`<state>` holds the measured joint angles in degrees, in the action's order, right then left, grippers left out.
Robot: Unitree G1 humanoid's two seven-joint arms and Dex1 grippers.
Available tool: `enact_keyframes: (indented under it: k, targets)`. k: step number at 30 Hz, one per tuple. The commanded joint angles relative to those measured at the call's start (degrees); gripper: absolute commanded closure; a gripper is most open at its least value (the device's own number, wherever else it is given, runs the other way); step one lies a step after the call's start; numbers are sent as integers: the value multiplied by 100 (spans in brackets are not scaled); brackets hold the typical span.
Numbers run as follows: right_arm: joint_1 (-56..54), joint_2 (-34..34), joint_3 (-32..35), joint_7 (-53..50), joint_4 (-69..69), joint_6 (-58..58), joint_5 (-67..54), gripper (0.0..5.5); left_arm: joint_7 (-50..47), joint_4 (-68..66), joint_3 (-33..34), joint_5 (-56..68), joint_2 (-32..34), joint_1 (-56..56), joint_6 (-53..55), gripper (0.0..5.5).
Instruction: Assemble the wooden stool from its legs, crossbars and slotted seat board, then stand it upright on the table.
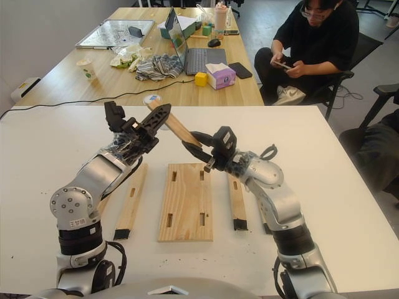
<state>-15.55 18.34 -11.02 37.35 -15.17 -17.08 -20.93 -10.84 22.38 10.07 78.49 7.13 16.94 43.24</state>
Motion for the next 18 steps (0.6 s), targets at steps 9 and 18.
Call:
enact_keyframes:
  k: [9, 18]
  targets:
    - [161, 185, -7, 498, 147, 120, -14, 317, 660, 122, -435, -2213, 699, -303, -572, 512]
    - [156, 730, 986, 529, 1114, 697, 241, 317, 1406, 527, 378, -3464, 998, -2435, -1521, 512]
